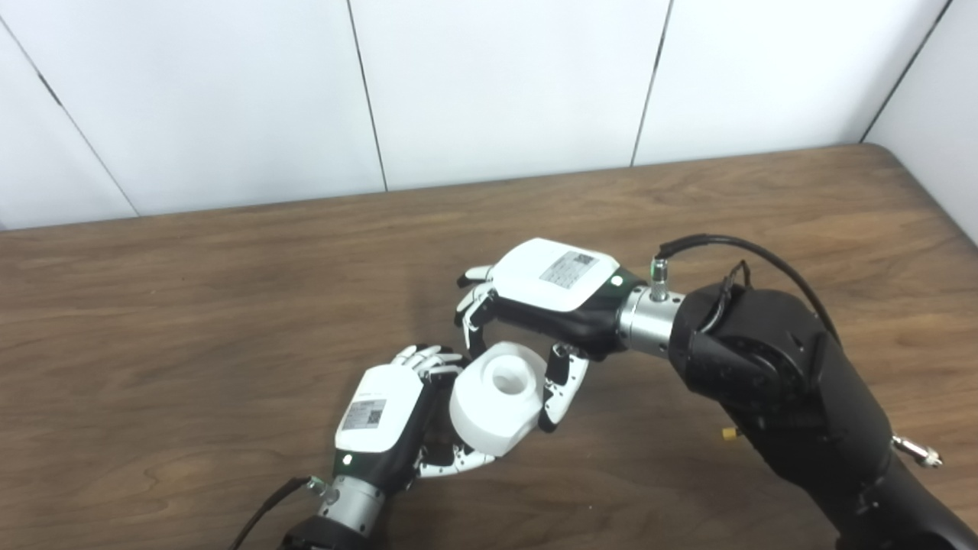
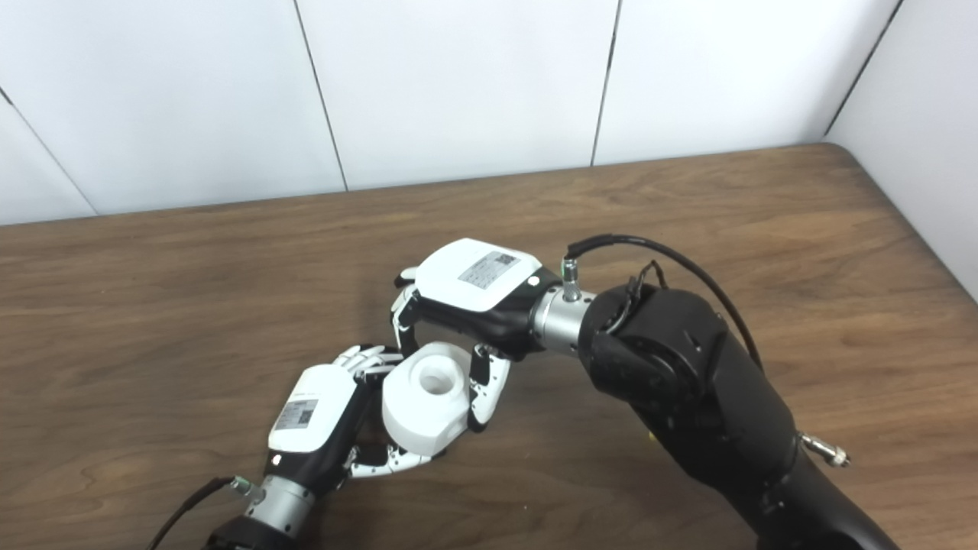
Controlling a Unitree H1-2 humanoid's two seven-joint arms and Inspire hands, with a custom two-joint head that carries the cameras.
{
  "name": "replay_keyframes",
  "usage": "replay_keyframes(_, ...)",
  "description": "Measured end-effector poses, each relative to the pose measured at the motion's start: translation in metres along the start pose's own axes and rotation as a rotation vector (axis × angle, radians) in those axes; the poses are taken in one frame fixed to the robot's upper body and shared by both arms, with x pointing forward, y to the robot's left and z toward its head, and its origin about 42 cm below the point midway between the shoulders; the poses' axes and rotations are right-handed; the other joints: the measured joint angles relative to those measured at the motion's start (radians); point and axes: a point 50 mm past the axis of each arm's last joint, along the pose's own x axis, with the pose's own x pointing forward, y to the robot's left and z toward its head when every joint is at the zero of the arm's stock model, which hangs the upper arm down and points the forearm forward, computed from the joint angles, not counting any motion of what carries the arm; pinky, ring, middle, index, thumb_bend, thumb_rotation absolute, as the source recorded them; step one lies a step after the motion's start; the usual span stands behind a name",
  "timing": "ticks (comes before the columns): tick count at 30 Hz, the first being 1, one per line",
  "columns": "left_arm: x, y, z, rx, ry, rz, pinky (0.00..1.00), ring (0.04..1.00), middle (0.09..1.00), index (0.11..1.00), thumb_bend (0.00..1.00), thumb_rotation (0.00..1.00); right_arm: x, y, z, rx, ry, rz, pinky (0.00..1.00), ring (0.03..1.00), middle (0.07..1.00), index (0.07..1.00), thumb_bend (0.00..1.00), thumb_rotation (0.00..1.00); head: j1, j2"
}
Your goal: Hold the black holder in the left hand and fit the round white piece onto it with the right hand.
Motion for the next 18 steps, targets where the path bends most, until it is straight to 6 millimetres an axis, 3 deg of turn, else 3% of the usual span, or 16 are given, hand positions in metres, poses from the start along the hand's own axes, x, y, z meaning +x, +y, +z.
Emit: replay_keyframes(18, 0.0003, -0.0001, 0.0003, -0.001, -0.001, 0.000, 0.90, 0.839, 0.764, 0.484, 0.52, 0.06, -0.0012, -0.0056, -0.0059, -0.014, 0.021, -0.013, 0.88, 0.940, 0.790, 0.483, 0.52, 0.14, -0.014, -0.006)
